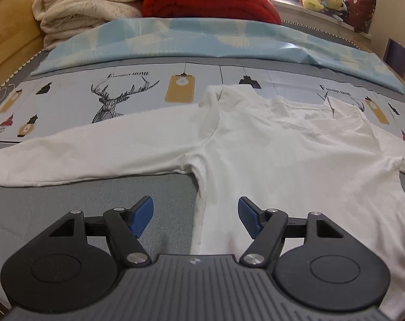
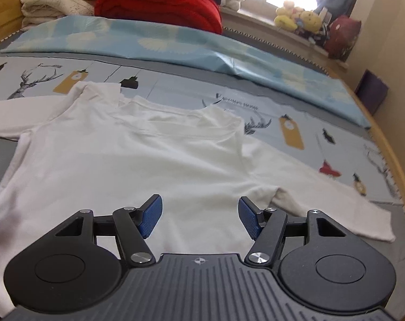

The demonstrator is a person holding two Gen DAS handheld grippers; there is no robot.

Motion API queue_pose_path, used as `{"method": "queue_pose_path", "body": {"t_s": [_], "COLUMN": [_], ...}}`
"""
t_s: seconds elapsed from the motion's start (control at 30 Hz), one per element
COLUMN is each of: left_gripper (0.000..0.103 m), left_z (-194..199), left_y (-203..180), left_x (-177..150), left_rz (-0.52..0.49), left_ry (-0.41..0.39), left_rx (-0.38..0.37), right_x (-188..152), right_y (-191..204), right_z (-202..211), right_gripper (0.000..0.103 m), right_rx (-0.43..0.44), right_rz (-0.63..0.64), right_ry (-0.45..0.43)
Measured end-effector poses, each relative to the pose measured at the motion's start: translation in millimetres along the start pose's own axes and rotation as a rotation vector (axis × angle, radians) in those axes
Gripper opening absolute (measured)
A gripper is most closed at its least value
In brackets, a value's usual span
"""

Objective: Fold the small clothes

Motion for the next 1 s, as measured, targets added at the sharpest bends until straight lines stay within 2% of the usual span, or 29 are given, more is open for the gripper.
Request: {"method": "queue_pose_path", "body": {"t_s": [0.27,0.3,0.37,0.4,0.43,0.53,0.7,0.77,0.83,0.87,0.9,0.93,0.97,1.0], "left_gripper": [0.074,0.071,0.056,0.042,0.033,0.015,0.016,0.016,0.016,0.016,0.015,0.015,0.015,0.015], "left_z": [-3,-2,5,11,17,32,40,30,6,-12,-27,-33,-39,-44], "left_y": [-3,-2,2,3,3,5,33,58,92,112,138,159,179,197], "left_x": [-1,0,5,10,16,42,87,91,79,71,63,57,51,47], "left_rz": [-0.001,-0.001,-0.007,-0.024,-0.037,-0.032,0.049,0.087,0.142,0.181,0.277,0.378,0.47,0.529], "left_ry": [0.005,-0.005,-0.046,-0.085,-0.121,-0.203,-0.307,-0.32,-0.275,-0.169,-0.057,-0.025,-0.003,0.016], "left_rx": [0.043,0.049,0.079,0.106,0.125,0.127,0.131,0.169,0.197,0.225,0.266,0.247,0.217,0.209], "right_x": [-2,-2,-2,-2,-2,-4,-11,-13,-13,-11,-9,-7,-5,-2], "right_y": [-13,-17,-25,-30,-33,-37,-20,-15,-10,-9,-8,-7,-7,-6], "right_z": [11,13,16,17,19,23,19,16,15,15,15,15,14,12], "right_gripper": [0.063,0.063,0.062,0.062,0.061,0.061,0.061,0.057,0.054,0.053,0.045,0.033,0.026,0.016], "right_rx": [0.001,-0.004,-0.021,-0.027,-0.029,-0.026,-0.05,-0.052,-0.043,-0.039,-0.036,-0.032,-0.026,-0.021], "right_rz": [-0.008,-0.016,-0.039,-0.053,-0.065,-0.081,0.06,0.086,0.104,0.108,0.108,0.104,0.096,0.084], "right_ry": [-0.05,-0.058,-0.079,-0.088,-0.093,-0.113,-0.105,-0.086,-0.08,-0.083,-0.085,-0.084,-0.078,-0.072]}}
Point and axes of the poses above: each gripper's, at about its wrist camera, not at the fingertips, and z roughly against the way its jaws point, y to its left, x to its top, the point moved 6 cm from there along -z, roughly the way its jaws point, and after that the axes turned 5 degrees about y, right-handed, at the moved point
